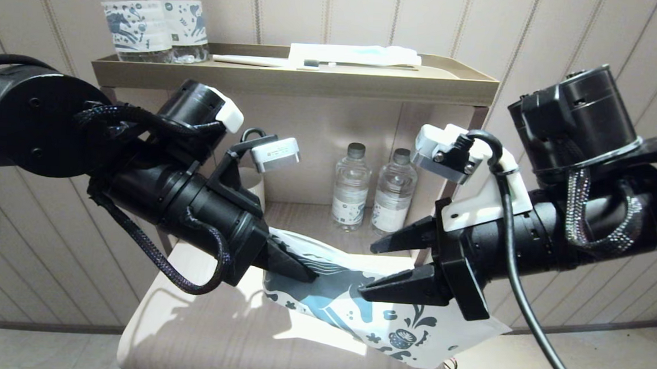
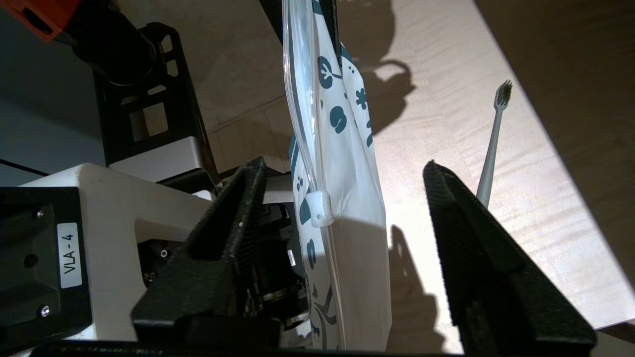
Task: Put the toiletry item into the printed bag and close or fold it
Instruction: Open the storage bag
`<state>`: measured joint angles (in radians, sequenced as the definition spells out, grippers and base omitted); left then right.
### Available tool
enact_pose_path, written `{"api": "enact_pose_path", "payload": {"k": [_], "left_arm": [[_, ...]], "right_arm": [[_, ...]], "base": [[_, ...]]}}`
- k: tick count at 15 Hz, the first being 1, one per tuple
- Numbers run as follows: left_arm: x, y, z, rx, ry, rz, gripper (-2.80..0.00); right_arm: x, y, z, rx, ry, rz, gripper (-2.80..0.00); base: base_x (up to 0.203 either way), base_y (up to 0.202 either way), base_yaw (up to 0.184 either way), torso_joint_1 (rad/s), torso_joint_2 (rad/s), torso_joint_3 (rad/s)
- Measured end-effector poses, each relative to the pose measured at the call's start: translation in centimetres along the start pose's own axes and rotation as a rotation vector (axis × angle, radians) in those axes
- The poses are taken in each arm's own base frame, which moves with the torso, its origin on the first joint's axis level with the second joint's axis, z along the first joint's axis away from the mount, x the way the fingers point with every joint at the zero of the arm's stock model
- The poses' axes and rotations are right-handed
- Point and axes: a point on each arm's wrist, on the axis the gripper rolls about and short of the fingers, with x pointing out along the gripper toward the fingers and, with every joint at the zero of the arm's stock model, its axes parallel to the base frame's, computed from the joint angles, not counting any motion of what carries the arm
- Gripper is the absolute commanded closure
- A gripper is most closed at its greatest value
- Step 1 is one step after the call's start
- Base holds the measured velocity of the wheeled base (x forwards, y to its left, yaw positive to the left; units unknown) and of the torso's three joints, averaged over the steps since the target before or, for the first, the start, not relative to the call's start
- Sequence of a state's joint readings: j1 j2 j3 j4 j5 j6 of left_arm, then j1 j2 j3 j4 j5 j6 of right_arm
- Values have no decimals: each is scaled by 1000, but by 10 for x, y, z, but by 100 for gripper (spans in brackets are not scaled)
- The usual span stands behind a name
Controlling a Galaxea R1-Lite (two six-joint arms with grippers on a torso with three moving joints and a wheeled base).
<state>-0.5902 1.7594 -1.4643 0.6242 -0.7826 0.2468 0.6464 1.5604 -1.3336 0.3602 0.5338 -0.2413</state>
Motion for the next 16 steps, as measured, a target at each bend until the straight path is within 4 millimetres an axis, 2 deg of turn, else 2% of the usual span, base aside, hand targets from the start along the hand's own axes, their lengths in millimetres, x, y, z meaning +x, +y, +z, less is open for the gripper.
{"api": "enact_pose_path", "payload": {"k": [9,13,16], "left_arm": [[1,1,-1,-3,3,-2,0],[1,1,-1,-5,6,-3,0],[2,1,-1,-4,5,-2,0]], "right_arm": [[0,0,-2,3,2,0,0],[-5,0,-11,20,17,-11,0],[-19,-1,-26,46,29,-46,0]], "base": [[0,0,0,0,0,0],[0,0,0,0,0,0],[0,0,0,0,0,0]]}}
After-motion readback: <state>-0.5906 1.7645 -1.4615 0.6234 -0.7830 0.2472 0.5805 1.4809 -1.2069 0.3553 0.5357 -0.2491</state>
